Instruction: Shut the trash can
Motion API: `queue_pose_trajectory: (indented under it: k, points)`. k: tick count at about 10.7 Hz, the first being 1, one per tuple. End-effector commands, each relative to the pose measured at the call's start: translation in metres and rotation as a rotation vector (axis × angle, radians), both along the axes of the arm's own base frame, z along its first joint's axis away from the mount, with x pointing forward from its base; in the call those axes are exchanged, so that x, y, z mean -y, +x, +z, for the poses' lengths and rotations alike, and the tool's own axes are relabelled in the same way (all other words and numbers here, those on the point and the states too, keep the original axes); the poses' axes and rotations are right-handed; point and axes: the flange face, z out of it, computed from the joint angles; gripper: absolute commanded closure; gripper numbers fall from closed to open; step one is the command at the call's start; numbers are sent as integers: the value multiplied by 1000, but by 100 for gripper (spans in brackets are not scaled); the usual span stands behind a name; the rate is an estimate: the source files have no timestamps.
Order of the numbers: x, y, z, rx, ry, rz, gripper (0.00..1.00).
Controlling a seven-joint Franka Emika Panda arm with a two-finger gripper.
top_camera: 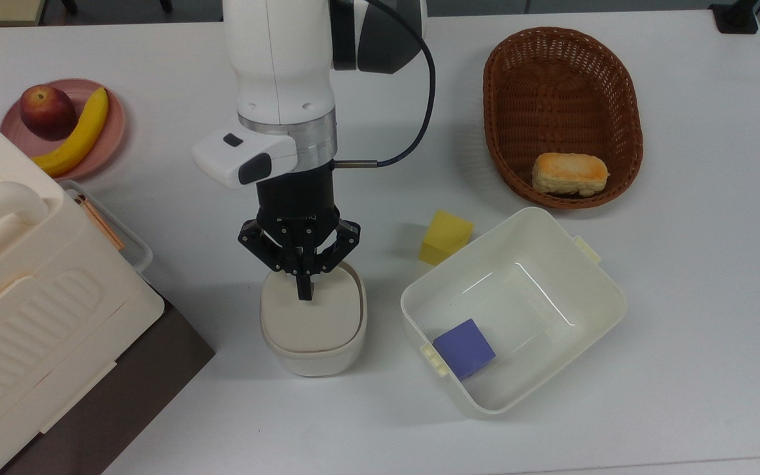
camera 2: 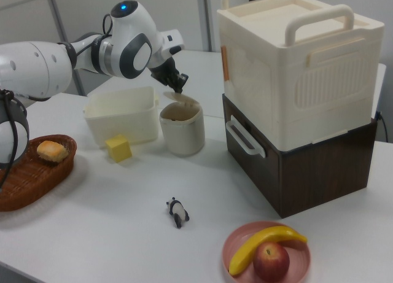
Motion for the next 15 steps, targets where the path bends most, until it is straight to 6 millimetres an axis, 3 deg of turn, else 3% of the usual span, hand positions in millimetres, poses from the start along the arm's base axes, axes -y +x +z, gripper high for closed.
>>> queue_pose_trajectory:
  k: [1, 4, 8, 10, 13, 15]
  points:
    - [-2, -9, -11, -84, 14, -6, 100]
    - [-6, -11, -48, -142, 0, 9, 100]
    - [-8, -16, -74, -193, -7, 21, 100]
    - [-7, -27, -50, -228, -2, 19, 100]
    - [-2, -66, 4, -387, 3, 23, 98]
    - [0, -94, 44, -452, 6, 26, 85]
